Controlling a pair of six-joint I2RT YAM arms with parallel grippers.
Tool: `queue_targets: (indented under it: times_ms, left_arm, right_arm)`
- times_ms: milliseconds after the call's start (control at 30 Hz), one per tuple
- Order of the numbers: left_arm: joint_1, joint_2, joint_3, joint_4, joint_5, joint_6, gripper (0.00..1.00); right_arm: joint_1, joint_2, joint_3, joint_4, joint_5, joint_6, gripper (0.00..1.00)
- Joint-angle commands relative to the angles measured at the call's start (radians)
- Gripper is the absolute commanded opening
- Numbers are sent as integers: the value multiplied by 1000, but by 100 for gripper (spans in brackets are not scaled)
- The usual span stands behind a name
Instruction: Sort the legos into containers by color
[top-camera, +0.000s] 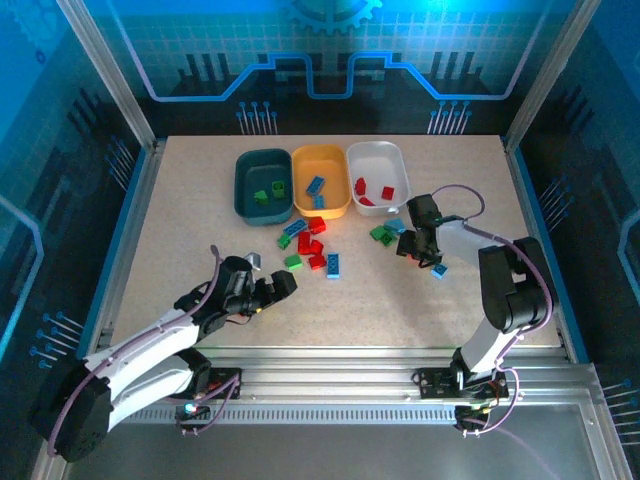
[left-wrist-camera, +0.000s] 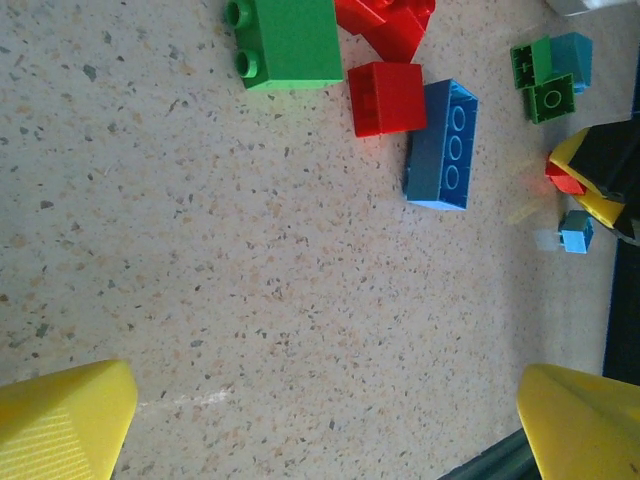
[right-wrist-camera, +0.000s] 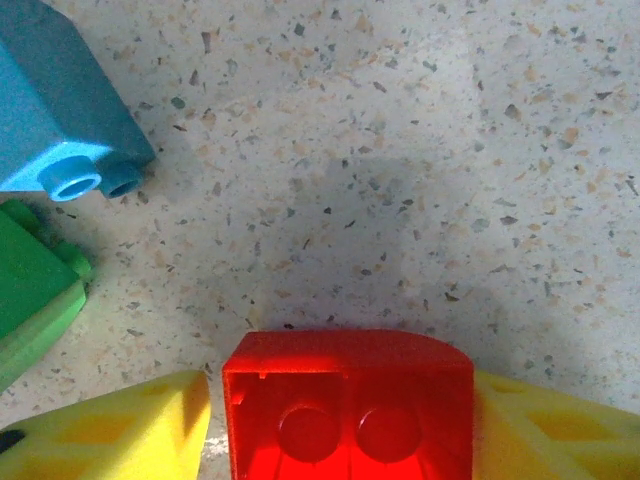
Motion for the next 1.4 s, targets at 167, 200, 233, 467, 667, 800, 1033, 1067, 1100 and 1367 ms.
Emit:
queue_targets:
  times_ms: [167,200,233,467,667,800,1033,1067,1100,1367]
  left_arm:
    - [-9,-29,36,-59,-5,13,99]
    - [-9,-32,39,-63,-7,14,99]
    - [-9,-35,42,-70,-11,18,99]
    - [0,-46,155,-231,-136,75,99]
    - [81,-124,201,-371,-179,52,99]
    - [140,-176,186,-426,-149,33,99]
    - [158,-187,182,-476,-131,29,99]
    - [160,-188,182,-479,-134,28,99]
    - [160,-188,182,-480,-136,26,99]
    - [169,-179,165,-578,-267,-117,99]
  right_arm:
    - [6,-52,10,10,22,-15,49]
    - [11,-71,15,4,31,-16,49]
    - [14,-100,21,4,37,-16,48]
    - [37,-95,209,14,26,-62,48]
    - [37,150,480,-25,-27,-139,49]
    - [29,299,636,-73,-60,-152,50]
    - [31,375,747,-98,-125,-177,68]
    - [33,362,744,-93,-140,-186,71]
    - [34,344,737,-85,-150,-192,73]
    - [91,60,499,-23,-154,-165,75]
